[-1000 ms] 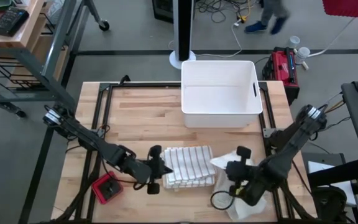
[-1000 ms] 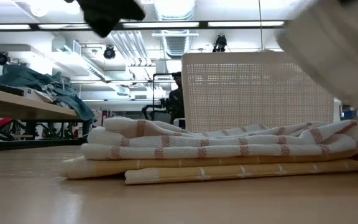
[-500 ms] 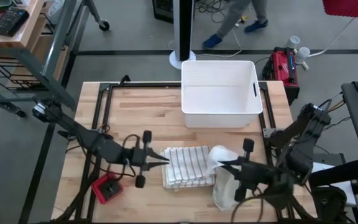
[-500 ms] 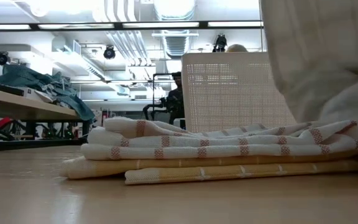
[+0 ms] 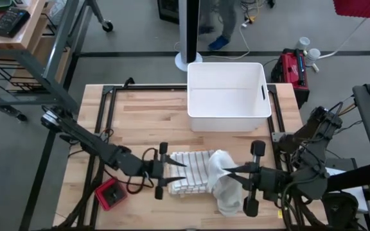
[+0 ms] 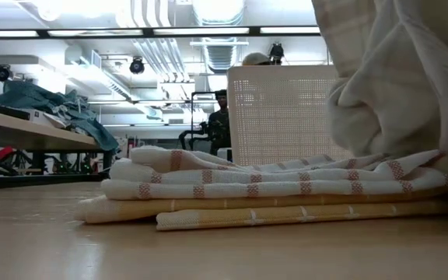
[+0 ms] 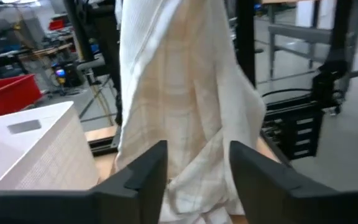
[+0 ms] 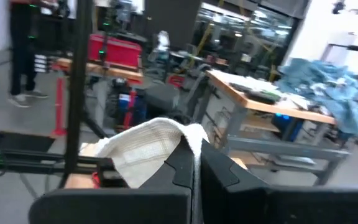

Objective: Fold towel
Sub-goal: Fold the light gray patterned towel

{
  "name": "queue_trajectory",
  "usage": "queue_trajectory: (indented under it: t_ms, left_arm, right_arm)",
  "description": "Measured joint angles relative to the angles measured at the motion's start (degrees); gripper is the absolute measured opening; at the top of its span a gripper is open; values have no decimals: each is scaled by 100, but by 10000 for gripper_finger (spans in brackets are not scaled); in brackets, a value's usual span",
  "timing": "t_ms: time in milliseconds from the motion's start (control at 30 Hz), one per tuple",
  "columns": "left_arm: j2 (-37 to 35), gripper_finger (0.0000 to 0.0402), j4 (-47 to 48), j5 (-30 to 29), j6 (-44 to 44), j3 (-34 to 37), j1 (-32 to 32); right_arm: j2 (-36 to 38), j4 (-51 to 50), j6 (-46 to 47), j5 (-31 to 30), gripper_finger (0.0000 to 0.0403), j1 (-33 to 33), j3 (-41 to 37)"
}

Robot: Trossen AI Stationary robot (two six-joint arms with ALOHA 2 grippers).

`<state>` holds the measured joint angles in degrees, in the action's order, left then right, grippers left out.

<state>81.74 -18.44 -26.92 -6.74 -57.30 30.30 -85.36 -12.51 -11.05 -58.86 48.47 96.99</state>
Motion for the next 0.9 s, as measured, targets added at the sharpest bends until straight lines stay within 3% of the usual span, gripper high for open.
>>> queue_trajectory:
  t_ms: [167,433,533,733,800,900]
  left_arm:
    - [392,219,-778,-608,-336,-2,-119]
    - [692,252,-1267,111,-288,-4,-361]
    - [757,245,-1325,396,-280,-4,-371]
    - [784,216,-1559,288,-277,-7,-419]
    - [784,194,-1577,-33,-269,-7,-419]
    - [784,146,-1636,-23,-340,-7,-424]
  right_arm:
    - [-69,38,258,753,0,-211,-13]
    - [-573,286,145,839,0,-526,82]
    - [-673,317,142,834,0,-617,170]
    - [-774,599,105,1149,0,-733,205]
    - [-774,601,189,1214,0,-758,205]
    - [-773,601,207,1244,0,-765,205]
